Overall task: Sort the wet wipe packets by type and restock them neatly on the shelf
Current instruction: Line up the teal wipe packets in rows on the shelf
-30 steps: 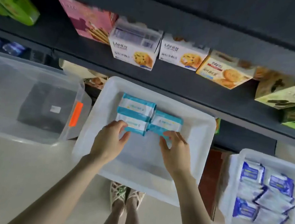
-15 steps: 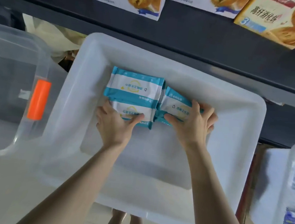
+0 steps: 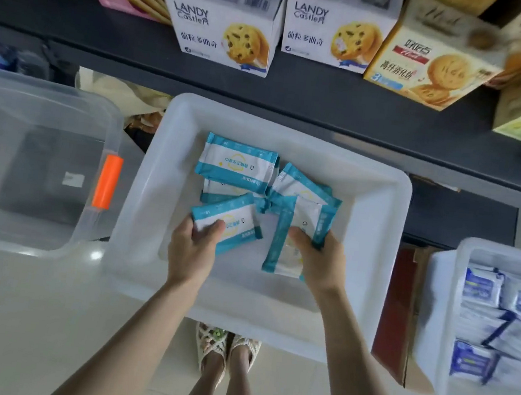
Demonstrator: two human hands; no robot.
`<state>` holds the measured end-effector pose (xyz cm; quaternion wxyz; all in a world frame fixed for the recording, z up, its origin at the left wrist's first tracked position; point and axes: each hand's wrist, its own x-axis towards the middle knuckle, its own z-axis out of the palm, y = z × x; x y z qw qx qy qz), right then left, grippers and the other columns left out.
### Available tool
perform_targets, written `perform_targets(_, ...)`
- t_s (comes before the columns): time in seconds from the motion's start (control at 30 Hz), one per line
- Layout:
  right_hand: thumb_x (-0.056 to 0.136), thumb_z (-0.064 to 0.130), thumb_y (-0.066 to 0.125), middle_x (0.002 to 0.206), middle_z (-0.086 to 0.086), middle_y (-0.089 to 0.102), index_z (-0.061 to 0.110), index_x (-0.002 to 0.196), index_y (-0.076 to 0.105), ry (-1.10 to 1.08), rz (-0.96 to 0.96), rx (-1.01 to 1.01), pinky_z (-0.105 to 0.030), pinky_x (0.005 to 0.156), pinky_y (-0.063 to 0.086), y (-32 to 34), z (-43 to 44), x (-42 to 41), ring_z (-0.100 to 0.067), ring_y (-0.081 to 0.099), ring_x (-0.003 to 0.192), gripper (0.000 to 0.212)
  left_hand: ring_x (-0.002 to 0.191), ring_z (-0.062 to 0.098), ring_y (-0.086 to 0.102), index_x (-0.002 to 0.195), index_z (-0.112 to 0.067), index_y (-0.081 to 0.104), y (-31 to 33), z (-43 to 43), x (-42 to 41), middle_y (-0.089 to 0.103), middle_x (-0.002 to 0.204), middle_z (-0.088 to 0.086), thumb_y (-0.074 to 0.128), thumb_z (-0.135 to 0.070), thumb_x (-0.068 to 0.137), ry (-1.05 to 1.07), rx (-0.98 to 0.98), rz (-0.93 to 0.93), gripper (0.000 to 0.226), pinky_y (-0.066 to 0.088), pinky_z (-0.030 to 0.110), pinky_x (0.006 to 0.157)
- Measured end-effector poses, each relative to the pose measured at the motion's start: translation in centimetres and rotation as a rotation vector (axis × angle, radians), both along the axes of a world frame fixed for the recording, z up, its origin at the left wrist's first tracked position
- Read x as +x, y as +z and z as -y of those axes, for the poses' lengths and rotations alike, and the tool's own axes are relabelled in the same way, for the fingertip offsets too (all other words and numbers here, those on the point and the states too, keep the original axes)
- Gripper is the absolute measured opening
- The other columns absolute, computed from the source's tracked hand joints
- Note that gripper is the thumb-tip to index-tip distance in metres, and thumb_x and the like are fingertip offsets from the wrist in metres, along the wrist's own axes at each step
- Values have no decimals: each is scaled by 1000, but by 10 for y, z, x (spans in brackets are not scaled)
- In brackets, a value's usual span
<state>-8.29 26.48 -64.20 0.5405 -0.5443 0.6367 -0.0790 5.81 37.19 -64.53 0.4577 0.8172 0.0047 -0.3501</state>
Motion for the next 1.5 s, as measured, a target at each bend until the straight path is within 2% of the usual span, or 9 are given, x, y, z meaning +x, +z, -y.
perform_targets(0.07, 89, 11, 63, 74, 2, 64, 11, 87, 63, -106, 177, 84, -35, 69, 46, 37, -8, -6, -17, 58, 71, 2, 77, 14, 63, 94, -14, 64, 38, -8, -5, 68, 85, 1, 65, -7, 87, 31, -58, -21, 10, 50, 13, 60)
perform_targets(0.17, 89, -2, 54, 87, -4, 68, 16, 92, 62, -200, 374, 235, -44, 84, 50, 101, -11, -11, -24, 63, 85, 20, 70, 11, 61, 92, -10, 64, 103, -16, -12, 66, 80, 4, 67, -5, 85, 13, -157, -44, 9, 48, 12, 56)
perform_targets(0.3, 82, 0, 65, 98, -8, 70, 15, 99, 64, -103, 488, 165, -53, 95, 49, 195, -4, -19, -30, 66, 97, 23, 63, 7, 62, 91, -2, 60, 199, -17, -16, 65, 77, 8, 73, 0, 78, -78, -313, -45, 18, 48, 12, 54)
perform_targets(0.5, 76, 3, 75, 101, -11, 73, 3, 106, 61, -9, 684, -81, -43, 82, 56, 362, 22, -29, -25, 70, 89, 34, 67, 7, 63, 88, -13, 63, 353, 4, -18, 70, 77, -3, 82, -7, 68, -140, -544, 106, 28, 49, 17, 60)
perform_targets(0.6, 77, 12, 71, 94, -9, 74, 10, 99, 64, 54, 765, -221, -39, 75, 57, 440, 35, -31, -24, 71, 83, 23, 66, 15, 62, 85, -18, 65, 424, 16, -19, 71, 79, 3, 83, -20, 69, -165, -636, 184, 24, 49, 30, 60)
perform_targets(0.8, 97, 17, 52, 78, 3, 72, 19, 110, 57, 204, 856, -410, -31, 45, 54, 557, 54, -32, -16, 69, 66, 14, 76, 11, 66, 86, -18, 69, 536, 41, -18, 73, 82, -1, 78, -12, 75, -199, -833, 303, 16, 52, 31, 67)
perform_targets(1.1, 83, -8, 55, 96, -3, 72, 14, 117, 55, 224, 918, -479, -31, 67, 55, 633, 99, -5, -18, 69, 80, 40, 69, 7, 66, 84, -8, 64, 622, 87, 22, 70, 78, 1, 70, -8, 82, -224, -947, 377, 6, 51, 19, 55)
perform_targets(1.27, 83, -6, 62, 104, -3, 73, 15, 109, 63, 264, 833, -595, -44, 87, 54, 650, 131, 16, -26, 68, 99, 34, 81, 12, 70, 94, -10, 67, 643, 119, 68, 72, 91, 1, 66, -5, 85, -285, -973, 348, 11, 57, 24, 66)
perform_targets(1.5, 83, -1, 68, 102, 0, 72, 9, 104, 64, 171, 760, -730, -16, 66, 51, 659, 171, 68, -9, 68, 84, 24, 91, 13, 68, 94, -16, 65, 663, 176, 139, 70, 101, 1, 69, 0, 82, -455, -882, 418, 20, 56, 25, 73)
